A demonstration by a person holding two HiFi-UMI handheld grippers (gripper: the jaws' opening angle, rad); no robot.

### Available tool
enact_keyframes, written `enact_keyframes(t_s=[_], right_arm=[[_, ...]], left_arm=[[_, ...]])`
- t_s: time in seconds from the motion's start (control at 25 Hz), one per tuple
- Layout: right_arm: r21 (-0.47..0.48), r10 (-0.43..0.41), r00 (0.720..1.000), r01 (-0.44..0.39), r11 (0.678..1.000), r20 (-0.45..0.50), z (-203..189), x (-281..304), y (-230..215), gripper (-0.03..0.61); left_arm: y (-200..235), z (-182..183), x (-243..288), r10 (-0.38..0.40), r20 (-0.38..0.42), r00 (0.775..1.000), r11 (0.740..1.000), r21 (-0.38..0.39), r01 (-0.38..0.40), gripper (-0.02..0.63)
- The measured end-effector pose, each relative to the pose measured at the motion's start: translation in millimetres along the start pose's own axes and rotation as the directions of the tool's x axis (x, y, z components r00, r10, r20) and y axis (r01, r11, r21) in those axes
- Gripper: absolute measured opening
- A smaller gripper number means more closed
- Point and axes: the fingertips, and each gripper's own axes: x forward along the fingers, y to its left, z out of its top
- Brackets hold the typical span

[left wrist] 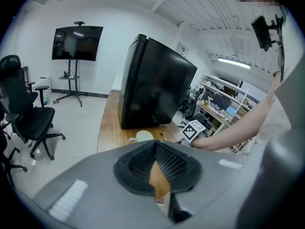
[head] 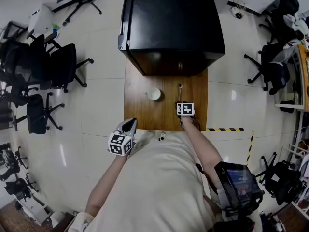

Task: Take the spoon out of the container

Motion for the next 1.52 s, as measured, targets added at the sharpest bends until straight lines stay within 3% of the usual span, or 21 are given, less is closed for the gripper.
enact_keyframes(t_s=[0.16,0.28,0.4,0.72,0.96,1.2,1.52], right_arm=[[-0.057,-0.042,0.998,0.044,0.997,0.038,1.8,-14.9,19.0,0.213],[-0.111,-0.027,0.997,0.034,0.993,0.067,6.0,-25.2,45.9,0.207],[-0.152,-0.080,0.991,0.096,0.984,0.109,15.2,-48.8,42.8,0.202],[-0.176,-0.103,0.966,0.147,0.973,0.236,38.4,-113.5,72.1,0.193],[-0.148,-0.124,0.943,0.177,0.973,0.308,29.9,-158.4,88.1,0.181],[-0.049,-0.022,0.911,0.046,0.998,0.412,20.0,-191.4,109.2,0.133],[-0.059,0.074,0.868,-0.052,0.997,0.491,7.9,-209.4,106.4,0.124]], left_arm=[[12.5,-3.4,-7.4,-0.048,0.028,0.998,0.999,-0.012,0.049,-0.011],[20.0,-6.3,-15.3,-0.068,0.049,0.997,0.997,-0.027,0.069,-0.011],[13.2,-7.1,-11.2,-0.108,0.074,0.991,0.993,-0.032,0.111,-0.012],[7.1,-13.6,-11.7,-0.215,0.121,0.969,0.976,0.008,0.215,-0.012],[12.0,-36.4,-15.5,-0.269,0.101,0.958,0.963,0.026,0.268,-0.012],[18.4,-55.1,-13.5,-0.278,0.051,0.959,0.959,0.081,0.273,-0.012],[1.8,-58.9,-20.8,-0.234,0.047,0.971,0.968,0.101,0.229,-0.012]])
